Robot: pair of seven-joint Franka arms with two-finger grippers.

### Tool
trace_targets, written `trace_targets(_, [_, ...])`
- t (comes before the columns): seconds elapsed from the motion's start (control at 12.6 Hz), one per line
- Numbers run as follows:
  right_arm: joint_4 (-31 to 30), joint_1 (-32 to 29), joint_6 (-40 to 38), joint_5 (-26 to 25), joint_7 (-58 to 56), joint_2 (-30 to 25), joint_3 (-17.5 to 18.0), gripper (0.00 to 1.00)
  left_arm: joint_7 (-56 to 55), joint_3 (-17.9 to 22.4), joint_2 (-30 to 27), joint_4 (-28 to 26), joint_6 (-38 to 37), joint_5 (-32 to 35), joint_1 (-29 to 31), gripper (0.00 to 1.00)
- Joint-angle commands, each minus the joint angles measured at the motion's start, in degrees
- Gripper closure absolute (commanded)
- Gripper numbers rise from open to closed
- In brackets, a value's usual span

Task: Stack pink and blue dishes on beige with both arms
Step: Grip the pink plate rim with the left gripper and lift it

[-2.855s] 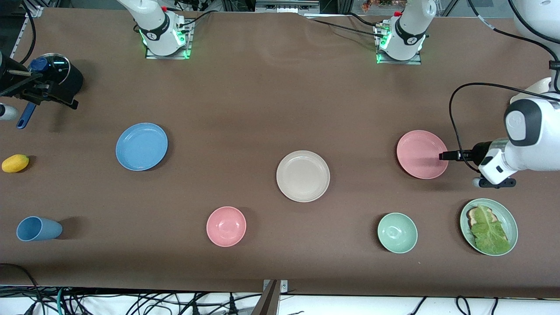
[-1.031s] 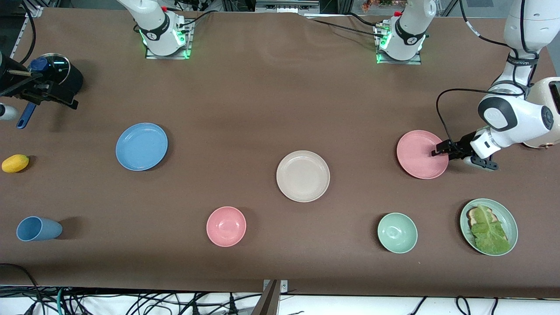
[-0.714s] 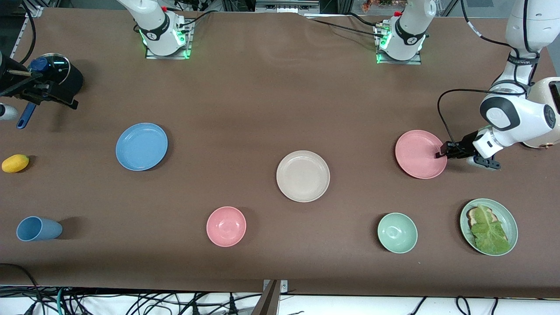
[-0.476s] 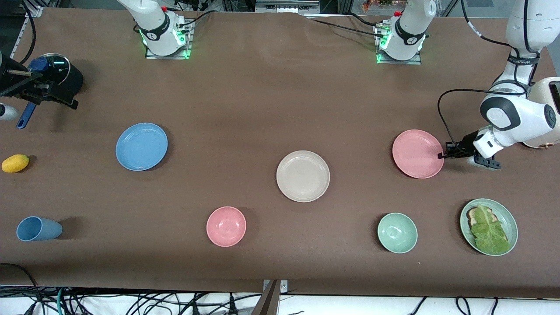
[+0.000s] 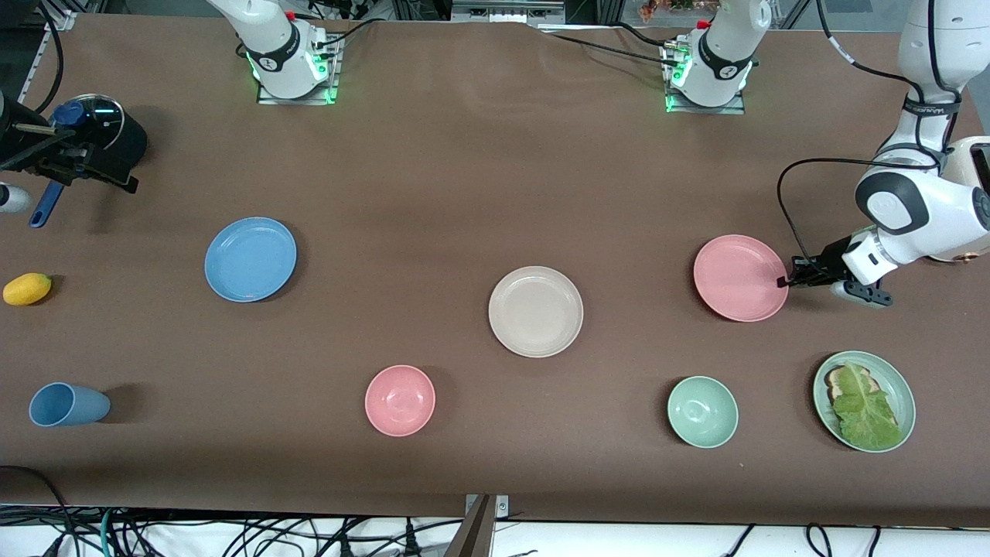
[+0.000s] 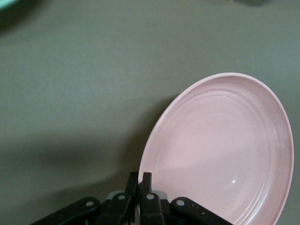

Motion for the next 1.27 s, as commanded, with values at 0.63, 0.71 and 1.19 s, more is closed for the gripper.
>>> trace_targets(0.63, [1.4, 0.1, -1.1, 0.7, -0.3, 0.4, -0.2, 0.00, -27.6, -0.5, -8.7, 17.4, -27.9, 14.3, -4.4, 1.00])
trace_targets(0.71, [1.4, 0.1, -1.1, 0.7, -0.3, 0.4, -0.2, 0.00, -29.1, -0.5, -8.7, 17.8, -28.2, 14.3, -5.5, 1.00])
trace_targets(1.19, [1.4, 0.1, -1.1, 0.7, -0.3, 0.4, -0.2, 0.00, -48.7, -3.6, -8.3, 21.0, -27.3, 14.2, -15.4, 1.00])
